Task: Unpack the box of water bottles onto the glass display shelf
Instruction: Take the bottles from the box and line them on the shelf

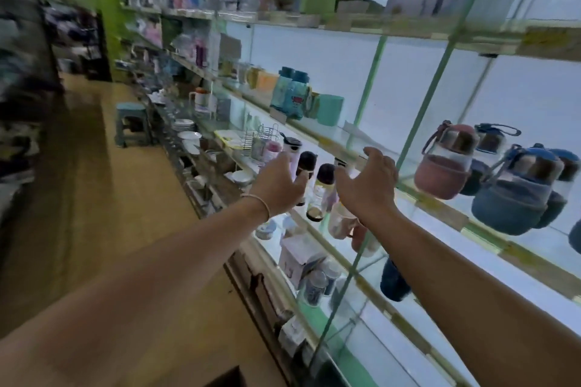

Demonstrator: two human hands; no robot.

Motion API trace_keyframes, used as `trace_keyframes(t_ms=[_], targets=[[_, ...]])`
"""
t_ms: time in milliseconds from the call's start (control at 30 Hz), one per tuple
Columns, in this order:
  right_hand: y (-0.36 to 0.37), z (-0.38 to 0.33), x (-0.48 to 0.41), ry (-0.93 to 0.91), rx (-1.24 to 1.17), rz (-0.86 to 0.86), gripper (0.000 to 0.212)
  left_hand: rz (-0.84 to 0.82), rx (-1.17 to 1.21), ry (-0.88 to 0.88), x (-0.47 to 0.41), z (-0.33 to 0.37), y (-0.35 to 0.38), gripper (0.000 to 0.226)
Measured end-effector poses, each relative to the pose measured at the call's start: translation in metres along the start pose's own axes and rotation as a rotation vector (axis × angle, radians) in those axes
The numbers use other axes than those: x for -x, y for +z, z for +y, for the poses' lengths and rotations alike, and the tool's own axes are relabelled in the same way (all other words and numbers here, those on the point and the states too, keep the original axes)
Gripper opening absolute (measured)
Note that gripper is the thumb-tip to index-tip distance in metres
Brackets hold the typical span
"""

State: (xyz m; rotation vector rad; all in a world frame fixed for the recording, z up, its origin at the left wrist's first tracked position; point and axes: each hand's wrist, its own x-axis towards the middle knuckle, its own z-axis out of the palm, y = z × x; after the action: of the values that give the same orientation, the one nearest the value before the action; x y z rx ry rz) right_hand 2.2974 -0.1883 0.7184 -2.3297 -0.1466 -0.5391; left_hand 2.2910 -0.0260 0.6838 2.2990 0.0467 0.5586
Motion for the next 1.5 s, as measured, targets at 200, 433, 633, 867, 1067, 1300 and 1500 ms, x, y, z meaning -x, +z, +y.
trace_keyframes(t_ms=[200, 433, 633, 867, 1067, 1300, 1500], targets=[[0.069, -0.022, 0.008, -0.061, -0.019, -0.172, 0.062, 0.070, -0.059, -0.199, 0.018, -0.069, -0.039, 0.042], [0.157, -0.016, 0.026, -0.083, -0.036, -0.435, 0.066, 0.073, -0.080, -0.477, 0.056, -0.144, -0.048, 0.036], [0.234, 0.022, 0.046, -0.063, -0.017, -0.682, 0.063, 0.003, -0.143, -0.793, 0.098, -0.216, -0.004, 0.053], [0.315, 0.082, 0.090, -0.015, 0.037, -1.012, 0.072, -0.067, -0.129, -1.025, 0.149, -0.269, 0.067, 0.051], [0.374, 0.140, 0.134, 0.021, 0.139, -1.178, 0.070, -0.130, -0.121, -1.124, 0.200, -0.308, 0.123, 0.039], [0.440, 0.237, 0.210, 0.151, 0.202, -1.254, 0.065, -0.284, -0.098, -1.231, 0.264, -0.376, 0.207, 0.033], [0.489, 0.329, 0.288, 0.355, 0.260, -1.349, 0.053, -0.491, -0.054, -1.278, 0.332, -0.437, 0.305, 0.044]])
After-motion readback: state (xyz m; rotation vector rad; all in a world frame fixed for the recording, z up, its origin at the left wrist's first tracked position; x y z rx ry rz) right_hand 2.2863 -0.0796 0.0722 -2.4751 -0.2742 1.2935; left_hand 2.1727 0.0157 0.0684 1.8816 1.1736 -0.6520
